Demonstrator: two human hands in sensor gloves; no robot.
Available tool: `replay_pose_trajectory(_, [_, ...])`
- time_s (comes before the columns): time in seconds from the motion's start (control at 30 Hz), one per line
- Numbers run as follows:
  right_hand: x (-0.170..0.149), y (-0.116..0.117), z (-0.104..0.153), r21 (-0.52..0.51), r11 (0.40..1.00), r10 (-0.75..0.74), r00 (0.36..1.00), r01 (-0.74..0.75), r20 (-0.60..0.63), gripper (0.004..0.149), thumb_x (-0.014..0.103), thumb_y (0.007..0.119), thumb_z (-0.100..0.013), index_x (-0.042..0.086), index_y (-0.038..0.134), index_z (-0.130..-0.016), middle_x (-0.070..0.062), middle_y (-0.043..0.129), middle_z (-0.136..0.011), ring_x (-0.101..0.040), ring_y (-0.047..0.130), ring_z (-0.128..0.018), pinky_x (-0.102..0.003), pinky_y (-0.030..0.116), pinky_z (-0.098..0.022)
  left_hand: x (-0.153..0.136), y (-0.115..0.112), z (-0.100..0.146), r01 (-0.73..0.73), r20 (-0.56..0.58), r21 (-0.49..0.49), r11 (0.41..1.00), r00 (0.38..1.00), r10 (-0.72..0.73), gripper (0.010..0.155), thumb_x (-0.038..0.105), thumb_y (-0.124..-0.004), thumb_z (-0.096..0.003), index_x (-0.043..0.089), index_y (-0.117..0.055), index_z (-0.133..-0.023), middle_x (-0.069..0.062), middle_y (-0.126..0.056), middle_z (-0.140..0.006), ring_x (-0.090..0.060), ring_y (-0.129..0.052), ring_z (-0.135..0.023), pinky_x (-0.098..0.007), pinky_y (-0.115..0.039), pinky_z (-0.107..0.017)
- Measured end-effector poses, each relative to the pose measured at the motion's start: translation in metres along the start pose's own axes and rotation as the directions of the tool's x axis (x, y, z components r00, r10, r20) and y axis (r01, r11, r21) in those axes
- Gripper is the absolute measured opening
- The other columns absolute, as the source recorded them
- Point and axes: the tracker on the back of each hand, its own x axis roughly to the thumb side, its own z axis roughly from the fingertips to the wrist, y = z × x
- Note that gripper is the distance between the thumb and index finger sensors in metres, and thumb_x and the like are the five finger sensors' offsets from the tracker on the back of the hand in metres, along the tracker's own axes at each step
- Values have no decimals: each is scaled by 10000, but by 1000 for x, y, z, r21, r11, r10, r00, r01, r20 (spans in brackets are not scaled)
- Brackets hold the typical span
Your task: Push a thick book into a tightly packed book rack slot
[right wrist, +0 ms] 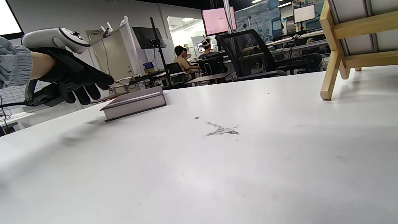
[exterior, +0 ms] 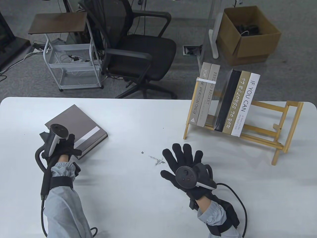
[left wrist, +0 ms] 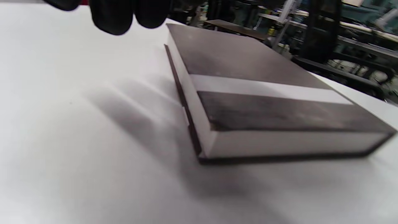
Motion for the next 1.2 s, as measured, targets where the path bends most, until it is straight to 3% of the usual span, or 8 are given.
replay_pose_trajectory(0.13, [-4, -2, -1, -5, 1000, -4, 1000, 4, -16, 773, 531, 490, -661, 128, 154, -1228, -320, 12, -1219, -661, -12, -993, -809, -10, -517, -3, -2, -23, -59, -87, 12, 998, 994, 60, 731, 570, -531, -707, 81, -366, -1225, -322, -439, -1209, -613, -533, -1059, -772, -469, -743])
replay_pose_trajectory(0.3, [-4, -3, -1, -13, 1000, 0, 1000, 0, -16, 776, 531, 492, -660, 125, 155, -1229, -323, 15, -1219, -661, -11, -993, -809, -9, -517, -8, -10, -41, -183, -180, -68, 981, 969, 168, 729, 534, -543, -722, 14, -385, -1208, -369, -401, -1188, -652, -472, -1052, -782, -449, -740])
replay_pose_trajectory(0.43, [-3, 1, -2, 4, 1000, 7, 1000, -7, -9, 776, 531, 494, -659, 127, 157, -1229, -323, 17, -1219, -661, -11, -993, -809, -10, -516, -15, -18, -50, -325, -228, -112, 939, 928, 294, 708, 493, -584, -724, -25, -450, -1189, -413, -341, -1165, -677, -382, -1028, -774, -408, -748])
replay_pose_trajectory(0.5, [-2, 3, -3, 15, 1000, 12, 1000, -12, -11, 776, 531, 494, -660, 126, 157, -1229, -323, 15, -1219, -659, -15, -992, -808, -11, -516, -16, -20, -52, -324, -230, -118, 939, 929, 292, 701, 477, -590, -726, -45, -458, -1174, -409, -294, -1154, -670, -327, -1019, -773, -376, -746])
replay_pose_trajectory(0.6, [-2, 3, -3, 17, 1000, 16, 1000, -16, -11, 775, 531, 494, -660, 126, 158, -1229, -322, 15, -1219, -659, -15, -992, -808, -12, -515, -16, -20, -53, -397, -238, -128, 909, 902, 361, 604, 431, -604, -724, -9, -522, -1130, -384, -272, -1160, -660, -267, -1024, -785, -339, -737])
replay_pose_trajectory(0.8, [-2, 2, -3, 16, 1000, 18, 1000, -18, -19, 776, 531, 495, -659, 125, 158, -1229, -322, 15, -1219, -660, -16, -990, -807, -13, -514, -22, -20, -54, -538, -275, -83, 839, 822, 499, 449, 294, -601, -726, 0, -552, -1062, -372, -253, -1147, -634, -191, -1011, -773, -270, -722])
replay_pose_trajectory(0.93, [-1, 2, -3, 19, 1000, 17, 1000, -16, -17, 778, 531, 495, -659, 125, 154, -1228, -323, 12, -1218, -660, -18, -989, -807, -13, -513, -26, -23, -52, -652, -298, 4, 758, 723, 623, 407, 223, -607, -713, -30, -594, -1031, -365, -256, -1139, -595, -157, -1004, -753, -215, -704])
replay_pose_trajectory(1.2, [-2, -4, -1, 0, 1000, 3, 1000, -3, -13, 777, 531, 496, -660, 128, 153, -1228, -323, 10, -1217, -658, -22, -989, -806, -17, -512, -24, -22, -51, -685, -321, 17, 728, 686, 653, 398, 211, -586, -714, -24, -580, -1035, -389, -291, -1138, -604, -197, -1002, -763, -258, -699])
